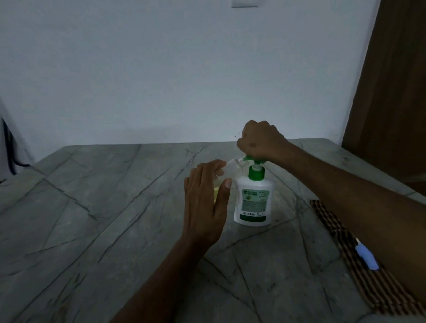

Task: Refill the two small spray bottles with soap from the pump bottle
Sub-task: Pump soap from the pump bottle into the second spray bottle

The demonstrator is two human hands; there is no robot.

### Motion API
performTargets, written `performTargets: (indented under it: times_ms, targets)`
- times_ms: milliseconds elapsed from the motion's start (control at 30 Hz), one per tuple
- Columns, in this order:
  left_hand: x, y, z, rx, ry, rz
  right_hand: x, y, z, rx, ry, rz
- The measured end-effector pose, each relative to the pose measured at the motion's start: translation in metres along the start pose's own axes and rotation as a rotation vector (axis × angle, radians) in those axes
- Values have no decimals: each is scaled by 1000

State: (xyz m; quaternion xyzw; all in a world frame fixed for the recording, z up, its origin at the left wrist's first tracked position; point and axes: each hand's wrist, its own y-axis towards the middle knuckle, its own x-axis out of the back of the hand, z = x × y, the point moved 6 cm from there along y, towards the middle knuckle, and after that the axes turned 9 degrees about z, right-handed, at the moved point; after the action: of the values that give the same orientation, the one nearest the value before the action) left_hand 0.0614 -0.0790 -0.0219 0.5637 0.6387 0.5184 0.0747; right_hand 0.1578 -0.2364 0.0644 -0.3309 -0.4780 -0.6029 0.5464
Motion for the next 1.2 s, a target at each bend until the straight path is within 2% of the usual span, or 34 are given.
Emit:
performTargets:
  times_ms: [200, 433, 633, 900, 1033, 1200]
  targets:
    - [-1, -1, 3, 10, 12, -1, -13, 3, -7, -69, 53, 0]
    - [0, 0, 2, 2, 9, -4, -1, 1, 1, -16, 8, -4]
    - [0, -1, 4, 16, 10, 1, -12, -1, -7, -84, 55, -26]
    - [0, 0, 3, 20, 16, -1, -2, -3, 0, -42, -21, -70]
    - [-1, -1, 4, 14, 18, 7, -11, -2, -7, -64, 26, -37]
    - [0, -1, 4, 23, 14, 13, -1, -3, 7, -3, -63, -5]
